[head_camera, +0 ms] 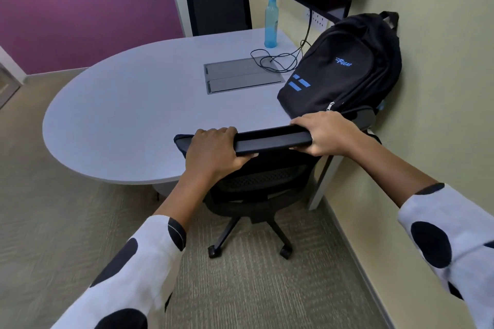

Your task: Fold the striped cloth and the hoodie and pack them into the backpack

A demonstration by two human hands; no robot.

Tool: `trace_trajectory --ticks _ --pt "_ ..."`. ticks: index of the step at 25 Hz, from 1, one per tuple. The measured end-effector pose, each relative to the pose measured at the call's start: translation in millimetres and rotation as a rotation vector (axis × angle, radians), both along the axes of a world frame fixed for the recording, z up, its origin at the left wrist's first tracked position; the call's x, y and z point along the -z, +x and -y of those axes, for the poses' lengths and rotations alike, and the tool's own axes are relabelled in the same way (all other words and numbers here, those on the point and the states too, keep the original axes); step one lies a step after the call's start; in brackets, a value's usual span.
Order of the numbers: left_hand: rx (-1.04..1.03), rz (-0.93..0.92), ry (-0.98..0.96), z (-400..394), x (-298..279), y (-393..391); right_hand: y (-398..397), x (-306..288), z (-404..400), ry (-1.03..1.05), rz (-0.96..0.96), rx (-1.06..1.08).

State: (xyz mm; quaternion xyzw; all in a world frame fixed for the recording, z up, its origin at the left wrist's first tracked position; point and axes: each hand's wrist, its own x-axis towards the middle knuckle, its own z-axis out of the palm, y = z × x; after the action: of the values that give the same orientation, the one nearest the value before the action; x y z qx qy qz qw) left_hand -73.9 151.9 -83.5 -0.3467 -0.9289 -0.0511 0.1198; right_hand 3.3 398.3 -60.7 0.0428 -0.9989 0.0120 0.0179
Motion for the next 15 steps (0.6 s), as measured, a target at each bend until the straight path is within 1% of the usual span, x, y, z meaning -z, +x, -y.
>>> trace_trajectory --ticks 7,11,15 --pt "-0.013 -0.026 -0.020 -5.3 -0.4 0.5 -2.8 5.2 -10.6 0.017 -0.028 -0.036" --pt "-0.011 -0.034 -0.039 -5.7 -2.7 1.2 -0.7 2.6 -8.6 0.027 -0.017 -0.004" --pt "-0.019 0.022 -0.046 -4.4 -3.1 1.1 0.3 0.7 -4.4 0.018 -0.018 0.005"
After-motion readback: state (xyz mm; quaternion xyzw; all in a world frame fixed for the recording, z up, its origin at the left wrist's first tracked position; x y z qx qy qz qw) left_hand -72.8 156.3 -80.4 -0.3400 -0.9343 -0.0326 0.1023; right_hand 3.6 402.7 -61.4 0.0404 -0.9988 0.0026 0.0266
